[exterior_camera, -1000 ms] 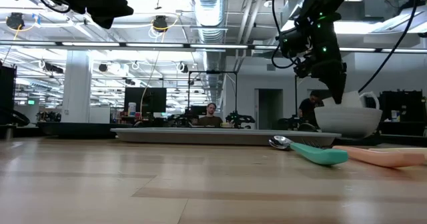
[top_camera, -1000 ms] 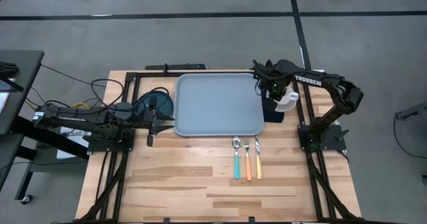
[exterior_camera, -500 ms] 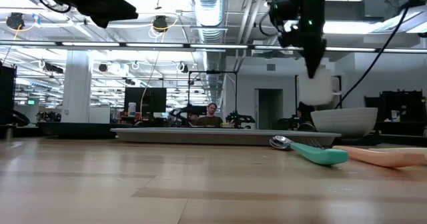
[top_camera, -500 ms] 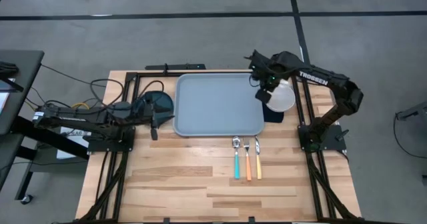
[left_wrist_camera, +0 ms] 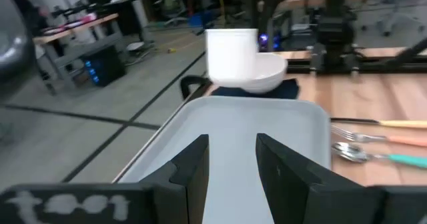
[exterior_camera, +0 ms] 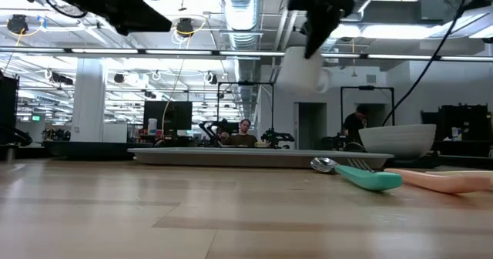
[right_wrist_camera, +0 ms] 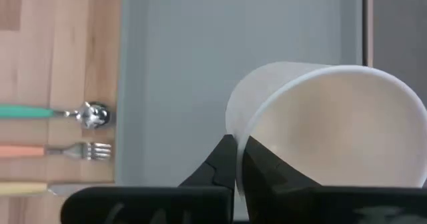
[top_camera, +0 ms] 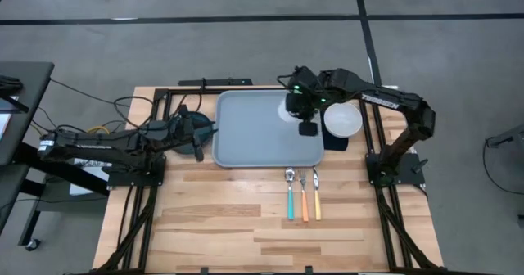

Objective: Set up tray
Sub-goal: Put the white mug on the gray tray

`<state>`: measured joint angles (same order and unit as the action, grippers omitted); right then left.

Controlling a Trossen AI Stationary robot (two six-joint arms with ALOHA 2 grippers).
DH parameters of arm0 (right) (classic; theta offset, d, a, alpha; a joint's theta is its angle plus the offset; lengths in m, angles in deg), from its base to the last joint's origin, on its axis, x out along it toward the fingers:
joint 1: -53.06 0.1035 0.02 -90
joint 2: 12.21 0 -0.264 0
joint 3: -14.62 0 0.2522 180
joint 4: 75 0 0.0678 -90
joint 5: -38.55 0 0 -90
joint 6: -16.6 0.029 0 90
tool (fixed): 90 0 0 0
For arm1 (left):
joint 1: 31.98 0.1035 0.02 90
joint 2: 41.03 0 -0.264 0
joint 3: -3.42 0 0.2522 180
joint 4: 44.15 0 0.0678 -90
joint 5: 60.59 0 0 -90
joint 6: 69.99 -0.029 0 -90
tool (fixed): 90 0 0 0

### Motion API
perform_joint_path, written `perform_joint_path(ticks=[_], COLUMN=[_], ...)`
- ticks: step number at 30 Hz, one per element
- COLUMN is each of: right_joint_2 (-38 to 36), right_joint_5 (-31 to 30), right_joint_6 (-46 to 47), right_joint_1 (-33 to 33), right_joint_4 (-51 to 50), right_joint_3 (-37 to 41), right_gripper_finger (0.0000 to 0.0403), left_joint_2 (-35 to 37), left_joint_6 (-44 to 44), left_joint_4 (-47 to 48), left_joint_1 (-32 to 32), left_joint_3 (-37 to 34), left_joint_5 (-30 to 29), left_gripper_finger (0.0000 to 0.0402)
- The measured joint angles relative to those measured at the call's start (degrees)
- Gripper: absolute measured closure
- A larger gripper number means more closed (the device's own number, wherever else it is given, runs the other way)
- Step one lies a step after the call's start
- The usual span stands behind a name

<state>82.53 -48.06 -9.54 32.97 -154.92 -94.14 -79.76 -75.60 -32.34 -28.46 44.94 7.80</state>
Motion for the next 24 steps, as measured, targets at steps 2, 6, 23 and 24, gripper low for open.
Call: perform_joint_path(ticks=[2,6,23,24], right_joint_2=[3.6,13.0,35.8,36.3], right_joint_5=[-0.1,-0.3,2.7,3.6], right_joint_6=[-1.6,-6.3,-17.5,-16.9], right_joint_1=[-0.2,-0.4,-1.3,-1.4], right_joint_4=[-0.7,-3.2,7.1,6.2], right_joint_3=[-4.3,-15.5,-36.5,-36.5], right_gripper_finger=[0.0403,0.0403,0.0403,0.0403], left_joint_2=[0.3,0.6,0.6,0.6], left_joint_6=[1.3,5.0,15.4,15.4], left_joint_4=[2.5,12.7,32.5,32.6], left_joint_1=[2.0,5.2,6.3,6.2], left_joint_3=[1.1,6.5,21.1,21.1], left_joint_5=[0.7,2.2,1.8,1.8], left_gripper_finger=[0.0287,0.0287,0.0287,0.0287])
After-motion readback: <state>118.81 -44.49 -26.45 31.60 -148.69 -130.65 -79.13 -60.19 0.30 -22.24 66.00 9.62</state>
